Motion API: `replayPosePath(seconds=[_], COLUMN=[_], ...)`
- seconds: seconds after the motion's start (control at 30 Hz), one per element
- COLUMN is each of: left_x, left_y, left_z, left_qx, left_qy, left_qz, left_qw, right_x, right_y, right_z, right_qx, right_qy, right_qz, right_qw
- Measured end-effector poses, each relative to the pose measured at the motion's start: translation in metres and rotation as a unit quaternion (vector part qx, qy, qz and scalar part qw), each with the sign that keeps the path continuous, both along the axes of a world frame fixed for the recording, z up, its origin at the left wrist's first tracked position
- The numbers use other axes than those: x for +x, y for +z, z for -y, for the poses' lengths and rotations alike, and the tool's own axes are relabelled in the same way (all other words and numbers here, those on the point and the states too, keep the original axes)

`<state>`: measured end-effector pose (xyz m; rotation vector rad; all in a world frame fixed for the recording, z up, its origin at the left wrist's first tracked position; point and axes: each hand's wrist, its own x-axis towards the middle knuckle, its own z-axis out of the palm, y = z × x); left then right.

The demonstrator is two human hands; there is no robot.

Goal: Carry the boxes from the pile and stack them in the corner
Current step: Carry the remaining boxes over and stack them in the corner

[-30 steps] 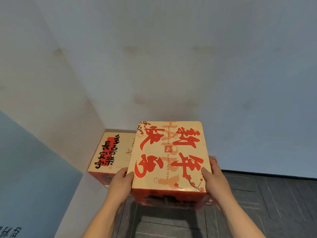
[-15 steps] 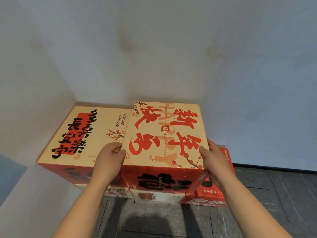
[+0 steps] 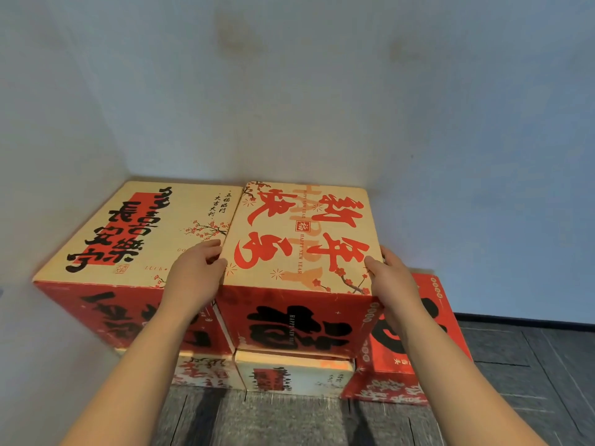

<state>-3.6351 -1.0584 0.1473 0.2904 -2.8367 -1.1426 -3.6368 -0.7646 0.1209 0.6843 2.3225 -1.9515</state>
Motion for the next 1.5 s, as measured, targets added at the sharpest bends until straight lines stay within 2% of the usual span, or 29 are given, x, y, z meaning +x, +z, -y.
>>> replayPosePath(seconds=[0.17,0.67,0.9,1.2,1.5], left_x=[0.004,0.000,0.004,0.005,-0.002], left_y=[-0.006,-0.009,-0.011,-0.005,-0.004], left_z=[0.001,0.006,0.005,-0.007,-0.033], left_qx=[-0.015,-0.039,-0.067,-0.126,-0.227], left_qy=[-0.002,-0.038,-0.056,-0.128,-0.193], left_qz=[0.009,0.019,0.011,0.005,0.058], left_qw=[1.000,0.998,0.996,0.984,0.953], right_x=[0.002,0.004,0.008,0.011,0.006], right_y=[0.001,-0.002,-0.005,-0.004,0.001], right_z=[0.004,0.001,0.004,0.003,0.000], right_qx=[0.019,-0.030,-0.007,0.010,0.009], right_qy=[0.016,-0.001,0.007,0.027,0.035], right_qz=[0.002,0.005,-0.004,-0.005,0.008], right_qw=[1.000,1.000,1.000,1.000,0.999])
